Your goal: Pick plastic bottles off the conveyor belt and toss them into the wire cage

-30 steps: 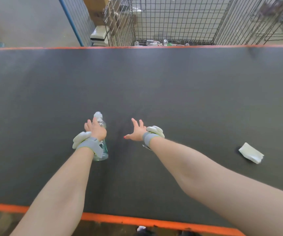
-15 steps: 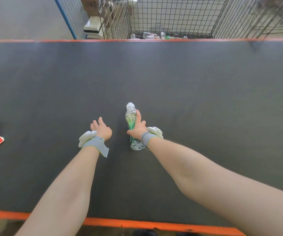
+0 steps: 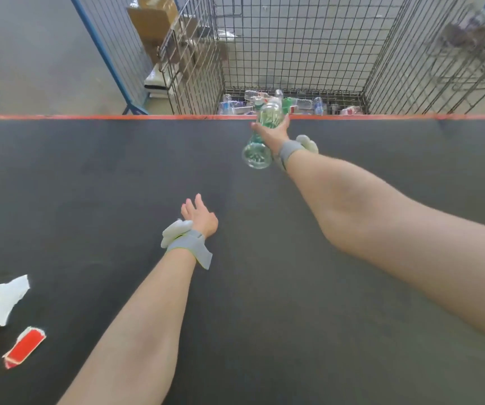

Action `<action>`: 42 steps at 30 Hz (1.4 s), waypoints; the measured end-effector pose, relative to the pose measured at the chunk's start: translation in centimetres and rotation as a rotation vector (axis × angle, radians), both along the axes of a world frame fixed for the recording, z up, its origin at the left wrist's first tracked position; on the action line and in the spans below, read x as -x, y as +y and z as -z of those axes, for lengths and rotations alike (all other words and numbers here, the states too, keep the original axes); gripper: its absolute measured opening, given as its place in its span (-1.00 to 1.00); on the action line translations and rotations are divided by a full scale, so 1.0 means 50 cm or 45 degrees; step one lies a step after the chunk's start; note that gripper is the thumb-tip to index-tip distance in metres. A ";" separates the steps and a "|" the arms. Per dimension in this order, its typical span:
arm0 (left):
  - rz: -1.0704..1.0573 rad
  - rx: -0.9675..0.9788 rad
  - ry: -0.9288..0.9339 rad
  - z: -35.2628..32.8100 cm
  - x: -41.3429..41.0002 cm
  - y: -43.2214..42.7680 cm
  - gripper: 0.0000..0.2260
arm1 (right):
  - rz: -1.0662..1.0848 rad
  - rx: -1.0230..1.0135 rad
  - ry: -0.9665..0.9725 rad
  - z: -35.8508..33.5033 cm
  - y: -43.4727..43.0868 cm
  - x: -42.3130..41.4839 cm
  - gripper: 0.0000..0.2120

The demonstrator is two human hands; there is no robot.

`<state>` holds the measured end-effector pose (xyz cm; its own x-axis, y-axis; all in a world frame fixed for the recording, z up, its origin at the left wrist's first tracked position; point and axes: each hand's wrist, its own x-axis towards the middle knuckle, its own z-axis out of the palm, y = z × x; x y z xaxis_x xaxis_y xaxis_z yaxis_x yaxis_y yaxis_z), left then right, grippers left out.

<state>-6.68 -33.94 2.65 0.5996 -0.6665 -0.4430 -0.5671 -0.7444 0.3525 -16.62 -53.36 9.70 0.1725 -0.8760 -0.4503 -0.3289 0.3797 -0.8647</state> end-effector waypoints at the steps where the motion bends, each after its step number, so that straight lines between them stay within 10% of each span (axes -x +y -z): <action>1: -0.001 -0.005 -0.017 0.006 -0.010 -0.023 -0.44 | 0.030 -0.012 -0.039 -0.020 -0.047 -0.018 -0.04; 10: 0.149 -0.172 -0.059 0.014 -0.001 0.085 -0.35 | -0.551 0.036 0.613 0.097 0.157 0.026 -0.10; 17: 0.307 -0.497 -0.245 0.027 -0.023 0.361 0.07 | -1.111 0.037 0.829 0.235 0.489 0.104 -0.06; 26: 0.385 -0.675 -0.173 0.128 0.019 0.591 -0.04 | -1.149 0.062 0.844 0.273 0.654 0.156 -0.12; 33: 0.275 -0.134 -0.211 0.094 0.041 0.514 -0.35 | -0.996 0.194 0.713 0.229 0.639 0.137 -0.19; 38: -0.002 -0.077 -0.229 0.042 -0.026 0.423 -0.27 | -0.942 0.251 0.686 0.190 0.580 0.107 -0.20; 42: 0.351 -0.300 -0.424 0.058 -0.064 0.345 -0.14 | -0.916 0.281 0.720 0.196 0.518 0.103 -0.21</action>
